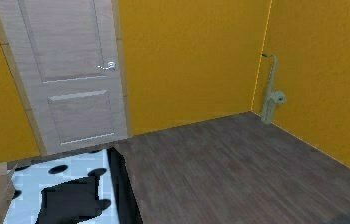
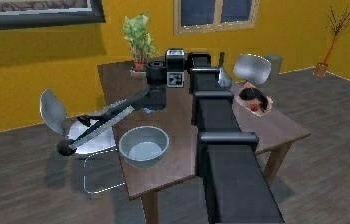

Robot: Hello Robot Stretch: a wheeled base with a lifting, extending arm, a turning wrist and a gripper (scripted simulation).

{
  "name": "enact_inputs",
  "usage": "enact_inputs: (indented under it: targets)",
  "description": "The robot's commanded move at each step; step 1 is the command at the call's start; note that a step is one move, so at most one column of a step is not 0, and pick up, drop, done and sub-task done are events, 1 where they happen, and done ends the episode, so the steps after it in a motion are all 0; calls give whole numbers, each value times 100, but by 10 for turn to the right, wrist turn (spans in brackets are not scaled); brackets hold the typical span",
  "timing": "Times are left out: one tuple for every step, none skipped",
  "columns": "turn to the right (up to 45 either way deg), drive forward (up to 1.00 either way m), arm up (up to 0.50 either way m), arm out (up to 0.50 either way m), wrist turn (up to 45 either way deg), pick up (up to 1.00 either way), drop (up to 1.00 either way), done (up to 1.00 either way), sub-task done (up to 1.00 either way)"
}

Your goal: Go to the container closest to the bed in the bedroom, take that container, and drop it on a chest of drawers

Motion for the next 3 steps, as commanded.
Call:
enact_inputs:
  targets:
    - [0, 0, 0, 0, 450, 0, 0, 0, 0]
    - [0, 0, 0, 0, 120, 0, 0, 0, 0]
    - [0, 0, -26, 0, 0, 0, 0, 0, 0]
